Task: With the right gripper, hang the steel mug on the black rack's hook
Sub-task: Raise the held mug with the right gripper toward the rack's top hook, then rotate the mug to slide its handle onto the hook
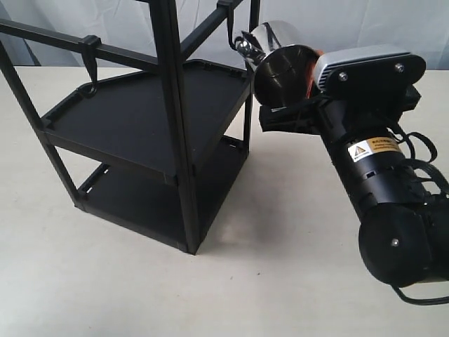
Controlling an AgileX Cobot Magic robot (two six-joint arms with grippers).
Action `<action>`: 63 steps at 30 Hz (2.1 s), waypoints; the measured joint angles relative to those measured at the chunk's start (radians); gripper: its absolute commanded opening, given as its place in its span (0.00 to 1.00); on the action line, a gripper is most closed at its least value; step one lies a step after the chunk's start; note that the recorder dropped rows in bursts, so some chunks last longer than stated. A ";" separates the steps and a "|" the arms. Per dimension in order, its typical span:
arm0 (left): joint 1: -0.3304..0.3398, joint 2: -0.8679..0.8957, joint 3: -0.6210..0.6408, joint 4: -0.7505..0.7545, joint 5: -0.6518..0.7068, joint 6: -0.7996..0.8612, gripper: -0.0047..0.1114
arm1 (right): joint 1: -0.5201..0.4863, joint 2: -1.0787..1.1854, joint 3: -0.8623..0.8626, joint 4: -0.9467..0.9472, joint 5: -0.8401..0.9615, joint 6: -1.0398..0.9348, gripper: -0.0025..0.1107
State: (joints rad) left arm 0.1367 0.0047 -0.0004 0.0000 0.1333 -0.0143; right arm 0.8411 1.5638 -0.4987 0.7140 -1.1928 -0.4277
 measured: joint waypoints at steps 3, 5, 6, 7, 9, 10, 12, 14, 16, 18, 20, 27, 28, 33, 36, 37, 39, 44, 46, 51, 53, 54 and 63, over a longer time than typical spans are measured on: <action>0.000 0.000 0.000 0.000 0.000 0.000 0.05 | 0.000 0.001 0.000 -0.030 -0.002 0.000 0.01; 0.000 0.000 0.000 0.000 0.000 0.000 0.05 | 0.000 0.001 0.000 -0.064 0.018 0.002 0.01; 0.000 0.000 0.000 0.000 0.000 0.000 0.05 | 0.000 0.001 -0.001 -0.080 0.032 0.002 0.01; 0.000 0.000 0.000 0.000 0.000 0.000 0.05 | 0.000 0.001 -0.002 -0.082 0.043 0.002 0.01; 0.000 0.000 0.000 0.000 0.000 0.000 0.05 | 0.000 -0.001 -0.004 -0.070 0.052 0.002 0.01; 0.000 0.000 0.000 0.000 0.000 0.000 0.05 | 0.000 -0.001 -0.004 -0.064 0.054 0.002 0.01; 0.000 0.000 0.000 0.000 0.000 0.000 0.05 | 0.000 -0.001 -0.004 -0.058 0.056 0.002 0.01; 0.000 0.000 0.000 0.000 0.000 0.000 0.05 | 0.000 -0.001 -0.004 -0.058 0.060 0.002 0.01; 0.000 0.000 0.000 0.000 0.000 0.000 0.05 | 0.000 -0.001 -0.006 -0.056 0.067 0.002 0.01; 0.000 0.000 0.000 0.000 0.000 0.000 0.05 | 0.000 -0.001 -0.006 -0.056 0.074 0.005 0.02; 0.000 0.000 0.000 0.000 0.000 0.000 0.05 | 0.000 -0.001 -0.008 -0.056 0.076 0.005 0.03; 0.000 0.000 0.000 0.000 0.000 0.000 0.05 | 0.000 0.000 -0.008 -0.096 0.141 -0.022 0.42; 0.000 0.000 0.000 0.000 0.000 0.000 0.05 | 0.000 0.000 -0.008 -0.109 0.149 -0.024 0.45; 0.000 0.000 0.000 0.000 0.000 0.000 0.05 | 0.000 0.000 -0.008 -0.118 0.157 -0.028 0.46; 0.000 0.000 0.000 0.000 0.000 0.000 0.05 | 0.000 0.000 -0.008 -0.124 0.161 -0.029 0.46; 0.000 0.000 0.000 0.000 0.000 0.000 0.05 | 0.000 0.000 -0.008 -0.125 0.163 -0.030 0.46; 0.000 0.000 0.000 0.000 0.000 0.000 0.05 | 0.000 0.000 -0.008 -0.123 0.165 -0.030 0.46; 0.000 0.000 0.000 0.000 0.000 0.000 0.05 | 0.000 0.000 -0.008 -0.070 0.165 -0.036 0.46; 0.000 0.000 0.000 0.000 0.000 0.000 0.05 | 0.000 0.000 -0.008 -0.052 0.167 -0.040 0.46; 0.000 0.000 0.000 0.000 0.000 0.000 0.05 | 0.000 -0.028 -0.008 -0.056 0.224 -0.043 0.46; 0.000 0.000 0.000 0.000 0.000 0.000 0.05 | 0.000 -0.047 -0.008 -0.068 0.258 -0.047 0.46; 0.000 0.000 0.000 0.000 0.000 0.000 0.05 | 0.000 -0.051 -0.008 -0.070 0.265 -0.047 0.46; 0.000 0.000 0.000 0.000 0.000 0.000 0.05 | 0.000 -0.122 -0.006 -0.092 0.403 -0.104 0.50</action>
State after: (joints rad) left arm 0.1367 0.0047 -0.0004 0.0000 0.1333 -0.0143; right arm 0.8411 1.4420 -0.5049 0.6217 -0.7896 -0.5313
